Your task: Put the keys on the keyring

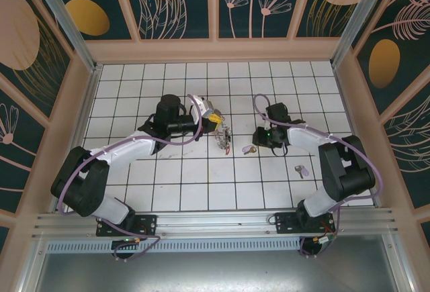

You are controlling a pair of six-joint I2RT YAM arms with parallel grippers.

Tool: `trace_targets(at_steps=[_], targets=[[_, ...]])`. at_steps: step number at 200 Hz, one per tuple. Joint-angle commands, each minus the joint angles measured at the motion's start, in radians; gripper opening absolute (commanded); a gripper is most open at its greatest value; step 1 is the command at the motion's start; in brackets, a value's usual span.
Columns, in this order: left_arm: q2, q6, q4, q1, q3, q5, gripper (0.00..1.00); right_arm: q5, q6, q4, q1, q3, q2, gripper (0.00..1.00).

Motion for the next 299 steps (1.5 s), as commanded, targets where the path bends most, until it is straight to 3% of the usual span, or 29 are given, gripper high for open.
trace_targets(at_steps=[1, 108, 160, 253, 299], targets=[[0.011, -0.01, 0.03, -0.006, 0.022, 0.021, 0.0, -0.042, 0.045, -0.01, 0.0, -0.021, -0.005, 0.28], [0.014, -0.01, 0.029, -0.005, 0.024, 0.021, 0.0, -0.063, 0.055, 0.007, 0.015, -0.027, 0.045, 0.27], [0.016, -0.012, 0.029, -0.006, 0.026, 0.02, 0.0, -0.069, 0.065, 0.031, 0.025, -0.017, 0.043, 0.19], [0.026, -0.017, 0.025, -0.007, 0.032, 0.024, 0.0, -0.018, 0.064, 0.028, 0.028, 0.011, 0.04, 0.17], [0.027, -0.02, 0.026, -0.007, 0.032, 0.022, 0.0, -0.028, 0.061, 0.03, 0.03, 0.018, 0.048, 0.11]])
